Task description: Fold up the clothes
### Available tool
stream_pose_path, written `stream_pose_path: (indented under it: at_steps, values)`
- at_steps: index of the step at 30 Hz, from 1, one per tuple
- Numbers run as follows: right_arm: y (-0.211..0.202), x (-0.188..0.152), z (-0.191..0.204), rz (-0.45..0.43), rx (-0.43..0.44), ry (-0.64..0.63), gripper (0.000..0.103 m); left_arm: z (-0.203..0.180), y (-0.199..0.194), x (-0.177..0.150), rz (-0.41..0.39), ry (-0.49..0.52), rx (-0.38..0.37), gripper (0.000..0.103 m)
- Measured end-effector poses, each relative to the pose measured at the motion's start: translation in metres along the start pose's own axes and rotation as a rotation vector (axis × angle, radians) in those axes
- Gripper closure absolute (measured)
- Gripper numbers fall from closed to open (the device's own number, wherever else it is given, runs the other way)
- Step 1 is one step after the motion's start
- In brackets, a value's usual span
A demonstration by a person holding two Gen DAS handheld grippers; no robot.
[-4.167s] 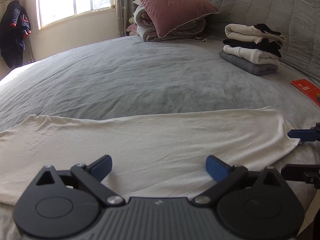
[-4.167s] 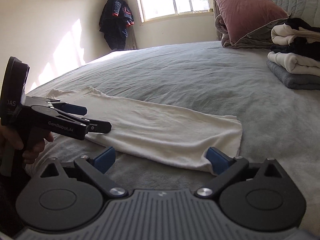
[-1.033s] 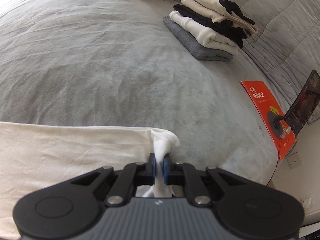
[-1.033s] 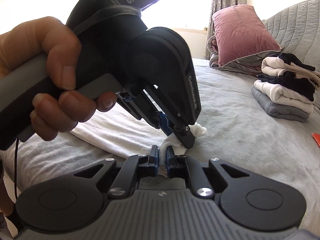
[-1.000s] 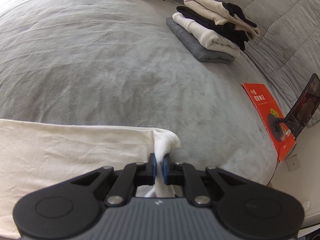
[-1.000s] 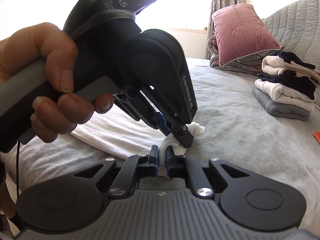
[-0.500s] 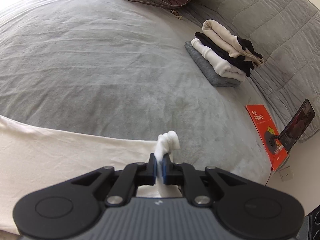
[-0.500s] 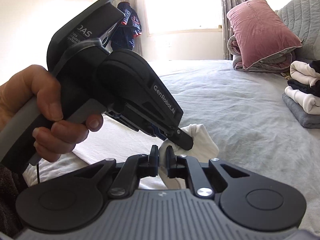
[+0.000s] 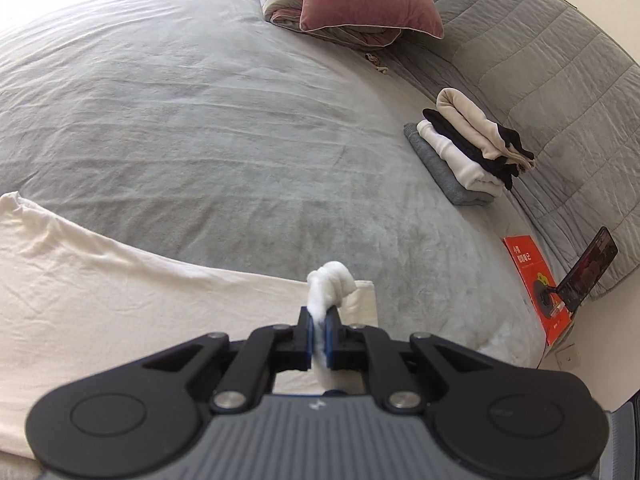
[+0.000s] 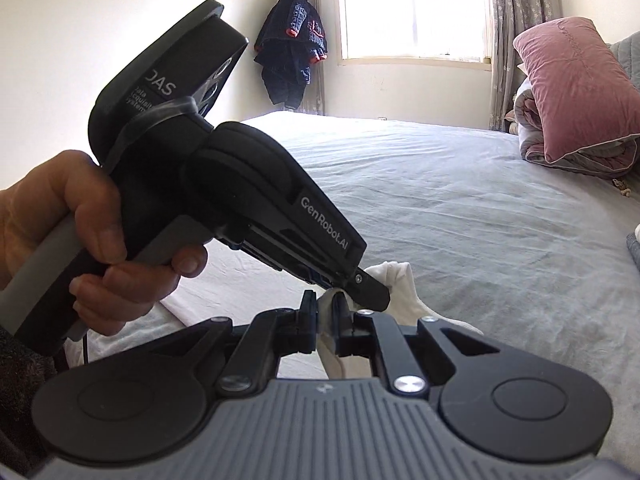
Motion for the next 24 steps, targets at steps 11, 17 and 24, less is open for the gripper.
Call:
stream_pose_path:
  at_steps: [11, 17, 24]
  values:
    - [0.041, 0.005, 0.048, 0.0, 0.044, 0.03, 0.093, 0.069, -0.037, 0.012, -0.034, -0.059, 0.037, 0.097]
    - [0.065, 0.009, 0.08, -0.004, 0.094, 0.046, 0.093, 0.118, -0.057, 0.026, -0.024, -0.12, 0.07, 0.097]
    - [0.107, 0.02, 0.116, 0.005, 0.171, 0.073, 0.093, 0.184, -0.085, 0.046, -0.023, -0.174, 0.124, 0.097]
Point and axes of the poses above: each gripper's, at about its wrist camera, not at the fingertips, and y roughly the way its jaws point, z to its left, x to its top, the point moved 1 cm from there along y, roughly the way its jaws point, and after that the axes turned 15 degrees about -z, right-handed, at the moved point
